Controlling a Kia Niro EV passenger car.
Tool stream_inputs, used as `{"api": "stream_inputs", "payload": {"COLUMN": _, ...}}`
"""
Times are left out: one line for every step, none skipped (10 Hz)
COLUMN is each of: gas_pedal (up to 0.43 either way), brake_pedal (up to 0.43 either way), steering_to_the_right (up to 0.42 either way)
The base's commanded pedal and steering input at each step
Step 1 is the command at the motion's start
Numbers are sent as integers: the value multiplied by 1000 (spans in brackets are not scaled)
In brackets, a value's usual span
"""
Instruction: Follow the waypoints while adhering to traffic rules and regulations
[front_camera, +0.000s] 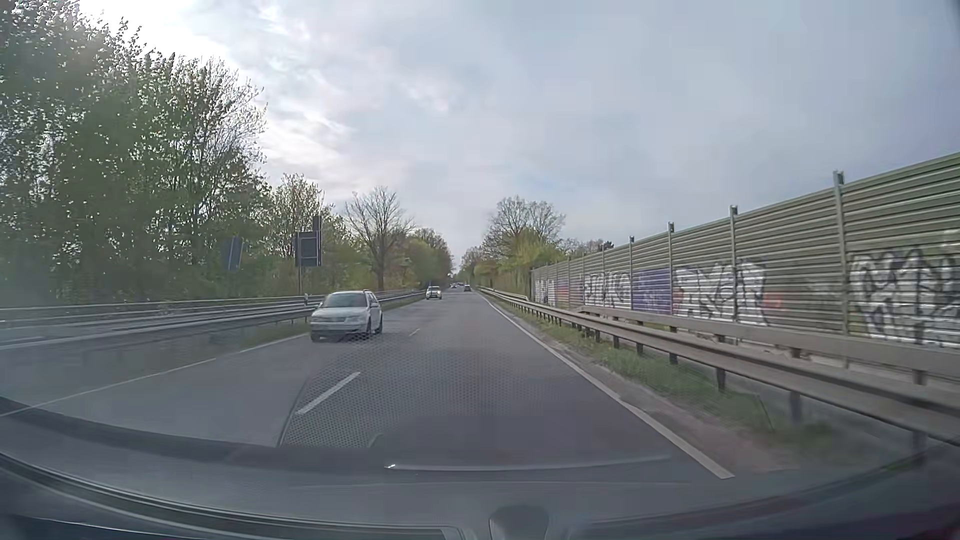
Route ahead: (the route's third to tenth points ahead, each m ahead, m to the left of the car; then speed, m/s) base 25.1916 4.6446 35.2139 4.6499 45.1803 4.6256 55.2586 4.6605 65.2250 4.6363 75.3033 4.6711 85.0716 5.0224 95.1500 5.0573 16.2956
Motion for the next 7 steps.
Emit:
{"api": "stream_inputs", "payload": {"gas_pedal": 98, "brake_pedal": 0, "steering_to_the_right": -3}}
{"api": "stream_inputs", "payload": {"gas_pedal": 98, "brake_pedal": 0, "steering_to_the_right": -3}}
{"api": "stream_inputs", "payload": {"gas_pedal": 98, "brake_pedal": 0, "steering_to_the_right": -3}}
{"api": "stream_inputs", "payload": {"gas_pedal": 87, "brake_pedal": 0, "steering_to_the_right": -3}}
{"api": "stream_inputs", "payload": {"gas_pedal": 87, "brake_pedal": 0, "steering_to_the_right": -5}}
{"api": "stream_inputs", "payload": {"gas_pedal": 87, "brake_pedal": 0, "steering_to_the_right": -6}}
{"api": "stream_inputs", "payload": {"gas_pedal": 87, "brake_pedal": 0, "steering_to_the_right": -6}}
